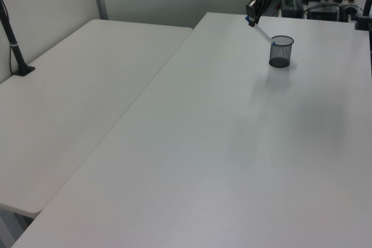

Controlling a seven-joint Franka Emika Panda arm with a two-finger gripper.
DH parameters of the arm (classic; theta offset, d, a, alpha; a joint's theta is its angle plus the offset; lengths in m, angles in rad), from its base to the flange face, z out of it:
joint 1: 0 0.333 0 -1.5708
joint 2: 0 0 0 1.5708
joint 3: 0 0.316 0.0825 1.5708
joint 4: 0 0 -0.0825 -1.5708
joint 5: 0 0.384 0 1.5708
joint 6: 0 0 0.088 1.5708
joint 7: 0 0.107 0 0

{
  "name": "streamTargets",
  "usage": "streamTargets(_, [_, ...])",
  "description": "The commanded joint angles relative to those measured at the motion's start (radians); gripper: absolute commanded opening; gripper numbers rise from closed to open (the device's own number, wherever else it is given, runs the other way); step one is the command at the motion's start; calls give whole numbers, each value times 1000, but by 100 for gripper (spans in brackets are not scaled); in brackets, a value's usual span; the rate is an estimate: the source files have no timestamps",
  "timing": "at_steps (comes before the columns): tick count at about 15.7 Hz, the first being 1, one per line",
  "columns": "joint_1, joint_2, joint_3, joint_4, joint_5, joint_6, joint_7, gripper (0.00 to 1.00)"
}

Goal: Insert the marker
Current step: 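Lift the marker and carry it over the black mesh pen cup, then lower the marker into the pen cup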

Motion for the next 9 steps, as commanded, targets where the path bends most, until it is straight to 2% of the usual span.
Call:
streamTargets(1, [-39,-51,0,-78,-13,132,-13,9])
streamTargets(4, [-76,-52,-2,-99,-17,180,-16,9])
streamTargets(9, [-113,-71,-2,-203,-43,305,-16,9])
